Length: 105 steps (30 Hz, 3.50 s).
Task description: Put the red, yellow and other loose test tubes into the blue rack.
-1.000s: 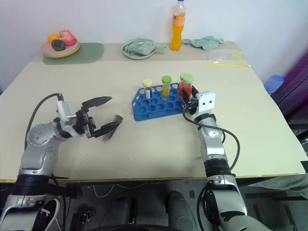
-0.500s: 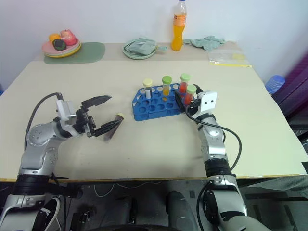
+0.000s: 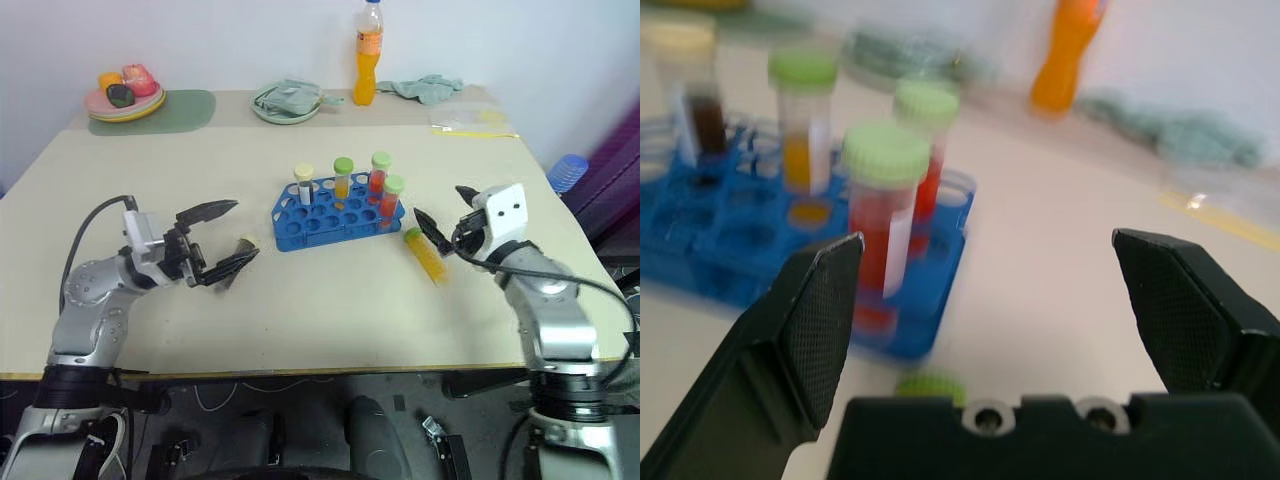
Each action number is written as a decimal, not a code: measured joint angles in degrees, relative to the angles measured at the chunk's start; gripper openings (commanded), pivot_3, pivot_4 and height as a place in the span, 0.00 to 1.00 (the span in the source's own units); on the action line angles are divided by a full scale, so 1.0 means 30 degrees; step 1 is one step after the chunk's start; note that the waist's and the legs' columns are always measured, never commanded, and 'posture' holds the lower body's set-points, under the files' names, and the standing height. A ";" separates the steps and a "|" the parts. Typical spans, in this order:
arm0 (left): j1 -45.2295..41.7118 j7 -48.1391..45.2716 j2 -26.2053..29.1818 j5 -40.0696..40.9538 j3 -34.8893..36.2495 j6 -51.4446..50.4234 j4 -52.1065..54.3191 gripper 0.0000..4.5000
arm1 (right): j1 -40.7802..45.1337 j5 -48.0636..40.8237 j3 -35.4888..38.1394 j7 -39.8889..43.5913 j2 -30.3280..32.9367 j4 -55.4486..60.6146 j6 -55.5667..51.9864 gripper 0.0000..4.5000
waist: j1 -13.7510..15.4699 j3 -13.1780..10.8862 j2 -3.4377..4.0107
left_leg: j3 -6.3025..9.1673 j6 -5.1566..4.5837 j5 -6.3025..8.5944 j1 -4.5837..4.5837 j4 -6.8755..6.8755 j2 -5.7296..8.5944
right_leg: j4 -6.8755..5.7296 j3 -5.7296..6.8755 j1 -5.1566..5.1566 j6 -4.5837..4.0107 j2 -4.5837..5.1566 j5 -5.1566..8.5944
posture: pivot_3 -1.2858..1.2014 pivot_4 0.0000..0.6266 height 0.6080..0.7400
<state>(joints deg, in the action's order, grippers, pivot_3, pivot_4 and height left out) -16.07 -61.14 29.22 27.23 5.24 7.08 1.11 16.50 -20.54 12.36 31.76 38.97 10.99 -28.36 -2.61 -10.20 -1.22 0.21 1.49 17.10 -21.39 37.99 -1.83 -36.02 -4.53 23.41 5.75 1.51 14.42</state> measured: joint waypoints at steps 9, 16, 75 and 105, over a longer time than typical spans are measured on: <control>-0.0905 -0.0276 -0.0604 -0.0376 -0.0297 0.0468 -0.0912 1.00 | 0.4186 -0.0054 -0.4309 0.1105 0.4278 -0.0096 -1.1369 0.98 | 0.0167 0.0008 -0.0018 | 0.0006 -0.0009 0.0005 -0.0052 -0.0004 0.0006 | 0.0057 0.0013 0.0015 -0.0007 0.0032 0.0004 | 0.52 0.24 1.00; 0.0034 0.0245 -0.0795 -0.0565 -0.0547 0.0395 0.0414 1.00 | 0.8279 -0.0171 -0.7237 0.1493 0.4498 -0.1807 -1.6751 0.98 | 0.0057 0.0005 -0.0019 | 0.0011 -0.0010 0.0006 -0.0050 -0.0006 -0.0002 | 0.0066 0.0006 0.0024 -0.0010 0.0044 0.0004 | 0.52 0.24 1.00; 0.0841 0.2047 -0.0552 -0.0523 -0.0711 -0.0408 0.2440 1.00 | 0.6920 -0.1181 -0.9722 0.5173 0.4693 0.0562 -1.5773 0.18 | 0.0082 0.0004 -0.0019 | 0.0018 -0.0025 0.0015 -0.0101 -0.0018 -0.0001 | 0.0182 0.0036 0.0009 0.0010 0.0027 -0.0004 | 0.52 0.24 1.00; 0.0541 0.0404 0.0163 -0.0359 -0.0496 -0.0066 0.0736 1.00 | 0.3251 0.6201 -0.4693 -0.7139 -0.9762 -0.7116 0.9751 0.18 | -0.0037 0.0006 -0.0049 | 0.0003 -0.0019 0.0012 -0.0030 -0.0029 0.0002 | 0.0057 0.0035 0.0002 0.0004 0.0043 -0.0011 | 0.52 0.24 1.00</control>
<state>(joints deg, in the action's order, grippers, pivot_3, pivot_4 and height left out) -14.45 -59.93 29.71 26.15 3.75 6.88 3.32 26.25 -1.94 -1.72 10.35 9.68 -10.36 0.89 -2.72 -10.18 -1.37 0.22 1.43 17.14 -21.48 37.91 -1.82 -35.85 -4.43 23.42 5.76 1.63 14.39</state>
